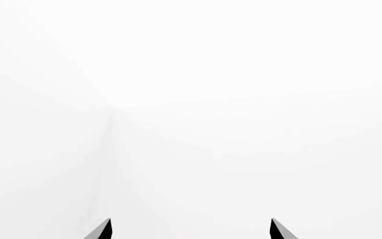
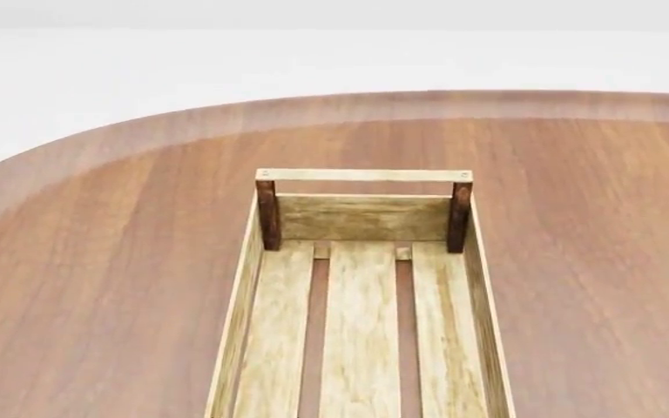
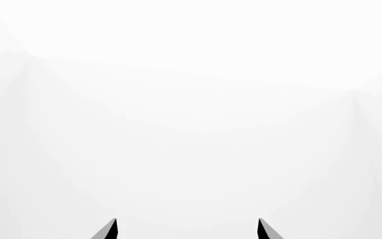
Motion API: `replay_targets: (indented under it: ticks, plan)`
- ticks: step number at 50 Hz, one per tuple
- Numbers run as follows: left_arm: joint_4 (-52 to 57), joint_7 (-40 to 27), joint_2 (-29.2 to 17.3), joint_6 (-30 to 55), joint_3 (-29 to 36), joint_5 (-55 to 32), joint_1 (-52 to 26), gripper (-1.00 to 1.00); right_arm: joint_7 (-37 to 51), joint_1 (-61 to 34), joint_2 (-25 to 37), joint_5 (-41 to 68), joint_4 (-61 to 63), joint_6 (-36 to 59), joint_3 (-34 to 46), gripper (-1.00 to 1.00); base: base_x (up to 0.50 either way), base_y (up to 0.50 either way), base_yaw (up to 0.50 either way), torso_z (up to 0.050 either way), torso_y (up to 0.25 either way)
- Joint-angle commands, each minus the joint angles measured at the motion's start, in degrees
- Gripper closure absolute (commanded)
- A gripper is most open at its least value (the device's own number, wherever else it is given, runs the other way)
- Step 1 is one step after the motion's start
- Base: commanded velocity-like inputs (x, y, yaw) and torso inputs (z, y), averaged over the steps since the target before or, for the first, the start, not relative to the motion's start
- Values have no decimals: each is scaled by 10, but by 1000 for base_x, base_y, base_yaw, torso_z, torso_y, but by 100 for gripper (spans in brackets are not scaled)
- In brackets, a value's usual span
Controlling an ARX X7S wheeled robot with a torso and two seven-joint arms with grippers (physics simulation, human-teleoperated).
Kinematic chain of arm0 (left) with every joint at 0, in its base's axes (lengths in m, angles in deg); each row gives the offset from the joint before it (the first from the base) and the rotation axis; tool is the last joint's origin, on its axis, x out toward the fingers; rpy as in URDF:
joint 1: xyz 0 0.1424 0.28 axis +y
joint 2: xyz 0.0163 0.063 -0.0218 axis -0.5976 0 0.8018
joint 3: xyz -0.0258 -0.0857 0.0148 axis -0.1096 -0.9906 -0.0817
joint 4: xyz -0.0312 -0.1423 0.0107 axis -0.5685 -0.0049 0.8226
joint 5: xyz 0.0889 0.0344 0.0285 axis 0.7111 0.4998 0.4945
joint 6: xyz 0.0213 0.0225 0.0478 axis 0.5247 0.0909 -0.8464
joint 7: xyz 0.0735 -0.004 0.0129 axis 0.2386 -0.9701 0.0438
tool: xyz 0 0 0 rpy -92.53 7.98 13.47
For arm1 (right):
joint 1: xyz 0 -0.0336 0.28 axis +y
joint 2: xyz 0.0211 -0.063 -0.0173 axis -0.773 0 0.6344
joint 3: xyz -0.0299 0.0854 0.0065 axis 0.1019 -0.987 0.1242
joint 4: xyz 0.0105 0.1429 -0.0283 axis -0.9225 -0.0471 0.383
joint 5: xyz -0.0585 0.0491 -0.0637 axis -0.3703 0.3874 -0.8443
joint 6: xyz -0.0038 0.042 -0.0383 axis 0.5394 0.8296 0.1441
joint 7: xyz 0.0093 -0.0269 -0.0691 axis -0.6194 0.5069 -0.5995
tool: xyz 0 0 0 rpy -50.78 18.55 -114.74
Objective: Pick up the cream cheese and put it in the tray.
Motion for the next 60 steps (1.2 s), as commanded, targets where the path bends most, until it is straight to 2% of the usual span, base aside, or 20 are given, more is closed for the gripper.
replay_targets:
  ticks: [1, 15, 33, 38, 45, 46, 48, 50, 54, 60]
  plan:
    - [0, -4, -3, 1, 3, 2, -1, -100, 3, -3, -1, -4, -2, 7, 2, -100, 0, 0, 0, 0, 0]
    - [-2, -6, -7, 7, 7, -4, -6, -100, 23, 6, -10, -22, 13, 24, -19, -100, 0, 0, 0, 0, 0]
    - [6, -14, -11, 12, 6, -8, -3, -100, 121, 25, -56, 15, 58, 91, -132, -100, 0, 0, 0, 0, 0]
    - [6, -15, -13, 12, 6, -8, -3, -100, 129, 18, -63, 69, 70, 142, -155, -100, 0, 0, 0, 0, 0]
    - [5, -16, -13, 17, 9, -7, -6, -100, 140, 16, -72, 73, 83, 186, -168, -100, 0, 0, 0, 0, 0]
    - [5, -15, -13, 18, 9, -8, -6, -100, 156, 9, -88, 72, 92, 227, -182, -100, 0, 0, 0, 0, 0]
    - [5, -14, -14, 21, 11, -9, -7, -100, 154, 8, -87, 101, 93, 230, -185, -100, 0, 0, 0, 0, 0]
    - [5, -14, -14, 23, 10, -8, -7, -100, 200, 0, -118, 76, 101, 263, -213, -100, 0, 0, 0, 0, 0]
    - [7, -16, -15, 24, 10, -8, -6, -100, 220, -5, -130, 112, 106, 278, -233, -100, 0, 0, 0, 0, 0]
    - [7, -16, -14, 28, 13, -5, -8, -100, 253, -4, -145, 102, 118, 309, -247, -100, 0, 0, 0, 0, 0]
